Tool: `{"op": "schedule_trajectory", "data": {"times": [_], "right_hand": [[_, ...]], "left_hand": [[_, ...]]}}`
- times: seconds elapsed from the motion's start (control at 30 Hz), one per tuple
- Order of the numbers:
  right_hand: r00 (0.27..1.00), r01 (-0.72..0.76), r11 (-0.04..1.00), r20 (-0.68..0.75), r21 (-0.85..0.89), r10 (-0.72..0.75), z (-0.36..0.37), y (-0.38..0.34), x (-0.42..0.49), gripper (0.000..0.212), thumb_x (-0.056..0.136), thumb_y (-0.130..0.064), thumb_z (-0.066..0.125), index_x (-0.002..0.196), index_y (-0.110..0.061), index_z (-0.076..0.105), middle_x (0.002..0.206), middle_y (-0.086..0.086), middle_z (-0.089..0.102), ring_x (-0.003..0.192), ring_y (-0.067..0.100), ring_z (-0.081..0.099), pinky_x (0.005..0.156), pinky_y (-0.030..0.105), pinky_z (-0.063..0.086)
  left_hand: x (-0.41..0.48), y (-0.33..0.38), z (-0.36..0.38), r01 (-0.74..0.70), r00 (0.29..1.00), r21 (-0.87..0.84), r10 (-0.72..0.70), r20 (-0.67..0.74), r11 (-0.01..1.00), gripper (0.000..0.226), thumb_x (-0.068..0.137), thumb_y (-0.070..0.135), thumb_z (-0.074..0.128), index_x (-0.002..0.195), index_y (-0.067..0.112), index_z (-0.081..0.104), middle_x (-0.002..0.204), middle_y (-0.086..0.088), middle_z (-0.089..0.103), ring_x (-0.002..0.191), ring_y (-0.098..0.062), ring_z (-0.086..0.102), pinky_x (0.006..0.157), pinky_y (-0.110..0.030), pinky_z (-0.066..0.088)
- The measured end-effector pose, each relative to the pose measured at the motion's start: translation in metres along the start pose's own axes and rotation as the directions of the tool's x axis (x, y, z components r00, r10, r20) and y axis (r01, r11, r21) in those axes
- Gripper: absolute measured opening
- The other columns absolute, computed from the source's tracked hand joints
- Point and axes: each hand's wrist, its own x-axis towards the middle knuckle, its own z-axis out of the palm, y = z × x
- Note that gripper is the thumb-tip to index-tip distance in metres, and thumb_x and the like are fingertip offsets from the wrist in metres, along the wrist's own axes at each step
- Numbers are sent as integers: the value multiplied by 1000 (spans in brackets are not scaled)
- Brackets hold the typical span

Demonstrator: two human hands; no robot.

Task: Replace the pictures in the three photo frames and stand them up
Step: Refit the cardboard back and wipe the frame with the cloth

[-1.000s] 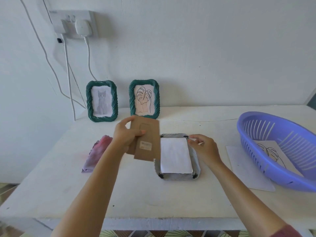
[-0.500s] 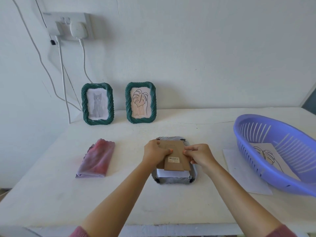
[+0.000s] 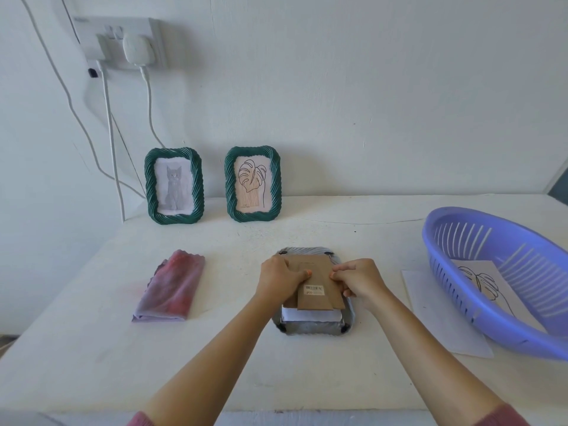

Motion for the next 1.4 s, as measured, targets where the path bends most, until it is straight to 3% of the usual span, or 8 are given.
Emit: {"op": "schedule_trajectory", "data": {"times": [0.1, 0.23, 0.5, 0.77, 0.83, 1.03, 1.23, 1.4], "right_hand": [[1000, -13, 1000, -1, -2, 13, 1, -1, 2, 9, 77, -2, 67, 78, -11, 65, 54, 8, 58, 45, 18, 47, 44, 25, 38], [999, -29, 999, -18, -31, 28, 2, -2, 3, 10, 75, -2, 67, 84, -7, 69, 55, 10, 59, 45, 19, 49, 40, 22, 39], [994, 12, 950, -97, -310, -45, 10, -6, 3, 20, 75, -2, 56, 87, 2, 71, 65, 16, 64, 51, 27, 58, 53, 29, 50], [994, 1, 834, -94, -551, -63, 18, -15, 5, 17, 79, -2, 47, 89, -3, 60, 93, 17, 67, 85, 30, 67, 66, 27, 50], [992, -5, 806, -107, -592, -73, 19, -16, 3, 8, 82, -3, 47, 80, -8, 52, 96, 17, 67, 89, 30, 67, 66, 27, 48], [991, 12, 769, -97, -639, -95, 19, -20, 1, 28, 83, 0, 44, 62, -16, 32, 101, 16, 67, 94, 29, 66, 62, 24, 42], [991, 18, 743, -86, -669, -101, 18, -22, -4, 18, 80, -2, 49, 66, -14, 44, 95, 13, 69, 89, 27, 67, 59, 22, 42], [988, 21, 750, -101, -661, -116, 17, -23, -8, 22, 78, -3, 51, 94, -10, 64, 91, 11, 69, 87, 26, 68, 70, 26, 49]], "left_hand": [[1, -2, 2, -38, 999, 73, 39, -9, 997, 32, 85, 36, 62, 64, 16, 48, 69, 3, 48, 66, -11, 46, 51, -12, 33], [-2, -6, 1, -41, 998, 106, 45, -34, 994, 45, 87, 40, 57, 114, 4, 57, 119, -11, 55, 110, -25, 51, 81, -24, 37], [-6, -12, 8, -79, 995, 216, 89, -39, 973, 35, 85, 40, 59, 91, 6, 63, 101, -12, 64, 97, -26, 56, 87, -34, 42], [-4, -12, 6, -87, 996, 255, 93, -13, 963, 44, 82, 39, 63, 55, 19, 35, 65, 2, 43, 77, -23, 48, 83, -36, 42], [-4, -11, 6, -90, 996, 272, 94, -4, 958, 43, 82, 40, 63, 56, 17, 38, 64, 3, 43, 77, -23, 48, 83, -36, 42], [-2, -12, 10, -109, 992, 326, 121, -17, 939, 43, 83, 43, 61, 90, 1, 63, 98, -14, 66, 97, -28, 57, 84, -34, 40], [-3, -9, 6, -103, 994, 334, 105, 12, 937, 34, 82, 42, 63, 81, 9, 53, 99, -16, 65, 98, -30, 58, 84, -36, 43], [-5, -6, 1, -89, 996, 340, 85, 25, 936, 46, 84, 44, 60, 106, 3, 61, 107, -13, 59, 110, -27, 45, 89, -34, 39]]}}
